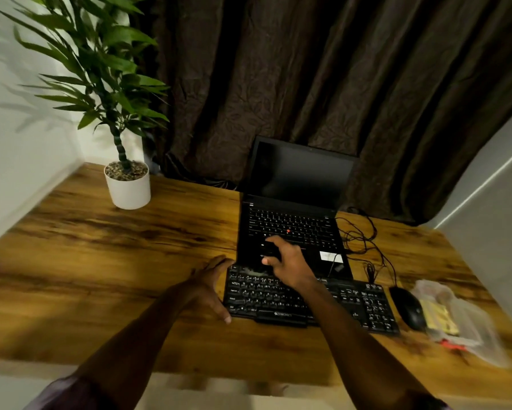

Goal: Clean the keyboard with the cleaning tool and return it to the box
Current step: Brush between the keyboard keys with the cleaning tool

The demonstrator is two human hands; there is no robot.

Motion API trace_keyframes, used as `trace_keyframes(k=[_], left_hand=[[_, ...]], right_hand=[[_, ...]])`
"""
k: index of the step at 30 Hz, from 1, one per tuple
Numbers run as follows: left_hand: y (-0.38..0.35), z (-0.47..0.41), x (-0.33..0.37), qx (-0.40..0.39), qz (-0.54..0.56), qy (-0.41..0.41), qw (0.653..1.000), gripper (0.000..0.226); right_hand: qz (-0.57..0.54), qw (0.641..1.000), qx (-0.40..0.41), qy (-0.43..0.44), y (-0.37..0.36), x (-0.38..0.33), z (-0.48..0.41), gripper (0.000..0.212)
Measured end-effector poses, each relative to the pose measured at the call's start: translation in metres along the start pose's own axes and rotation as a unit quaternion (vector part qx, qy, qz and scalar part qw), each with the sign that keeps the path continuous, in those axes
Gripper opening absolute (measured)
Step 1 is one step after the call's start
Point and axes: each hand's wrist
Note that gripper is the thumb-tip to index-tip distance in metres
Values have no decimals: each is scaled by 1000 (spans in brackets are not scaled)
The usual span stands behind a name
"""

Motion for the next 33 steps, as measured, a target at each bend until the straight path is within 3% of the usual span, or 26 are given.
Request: trace_keyframes(k=[7,11,16,24,33], left_hand=[[-2,-1,-2,2,-9,8,1000,150],[-3,-5,-4,-3,-18,15,1000,166],[0,-1,4,4,-28,10,1000,148],[-2,3,1,13,-12,-5,1000,145],[1,4,5,5,-16,10,1000,144]], right_hand=[[15,1000,8,-2,7,9,4,40],[-5,1000,1,15,-8,-10,-2,41],[-11,1000,2,12,-5,-5,3,39],[49,999,1,-4,18,18,10,42],[-20,1000,7,1,5,11,2,40]])
Point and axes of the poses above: each hand's wrist, its own z-axis away from the middle knuckle, its own y-axis out of the back of the hand, x = y × z, and after that the axes turned 3 degrees about y, right-handed
